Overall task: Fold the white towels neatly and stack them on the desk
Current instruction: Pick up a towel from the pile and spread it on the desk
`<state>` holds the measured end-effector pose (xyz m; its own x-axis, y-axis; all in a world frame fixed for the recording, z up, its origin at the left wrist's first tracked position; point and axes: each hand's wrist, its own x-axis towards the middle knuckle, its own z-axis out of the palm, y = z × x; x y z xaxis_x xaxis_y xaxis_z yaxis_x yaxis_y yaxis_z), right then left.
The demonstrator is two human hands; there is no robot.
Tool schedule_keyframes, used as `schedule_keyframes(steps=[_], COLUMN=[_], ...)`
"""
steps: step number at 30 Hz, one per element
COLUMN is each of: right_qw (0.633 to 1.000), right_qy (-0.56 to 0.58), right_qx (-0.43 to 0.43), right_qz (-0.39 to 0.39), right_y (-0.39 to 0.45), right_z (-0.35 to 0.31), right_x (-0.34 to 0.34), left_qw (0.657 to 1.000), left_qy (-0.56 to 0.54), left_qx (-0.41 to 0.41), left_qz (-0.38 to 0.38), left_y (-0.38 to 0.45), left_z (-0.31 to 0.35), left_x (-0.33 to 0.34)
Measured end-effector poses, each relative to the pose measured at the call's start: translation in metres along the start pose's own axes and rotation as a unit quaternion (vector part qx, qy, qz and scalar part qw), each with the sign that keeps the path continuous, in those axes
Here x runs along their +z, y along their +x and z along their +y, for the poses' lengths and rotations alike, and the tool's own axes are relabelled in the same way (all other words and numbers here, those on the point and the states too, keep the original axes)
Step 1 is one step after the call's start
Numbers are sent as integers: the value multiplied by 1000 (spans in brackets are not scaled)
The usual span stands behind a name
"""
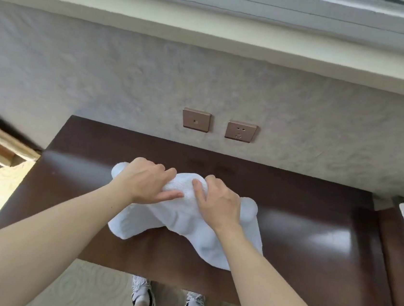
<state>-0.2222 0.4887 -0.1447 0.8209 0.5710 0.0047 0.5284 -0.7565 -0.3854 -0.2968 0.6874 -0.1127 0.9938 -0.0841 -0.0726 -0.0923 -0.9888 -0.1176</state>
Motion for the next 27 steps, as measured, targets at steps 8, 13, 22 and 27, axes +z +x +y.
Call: schedule_keyframes(steps=[8, 13, 22, 27], right_qw=[993, 992, 981, 969], right_qy=[-83, -60, -17, 14], right_qx=[79, 100, 191, 244], right_qz=[-38, 38, 11, -32], right_y=[15, 4, -34, -36], right_z=[-23, -15, 12, 39], right_x=[44, 70, 69, 56], left_qw=[998, 994, 986, 967], left_qy=[-47, -91, -141, -194], left_qx=[-8, -29, 39, 100], left_qz=[-40, -61, -79, -134], left_y=[0, 3, 51, 79], left_z=[-35, -57, -29, 6], left_x=[63, 79, 69, 56])
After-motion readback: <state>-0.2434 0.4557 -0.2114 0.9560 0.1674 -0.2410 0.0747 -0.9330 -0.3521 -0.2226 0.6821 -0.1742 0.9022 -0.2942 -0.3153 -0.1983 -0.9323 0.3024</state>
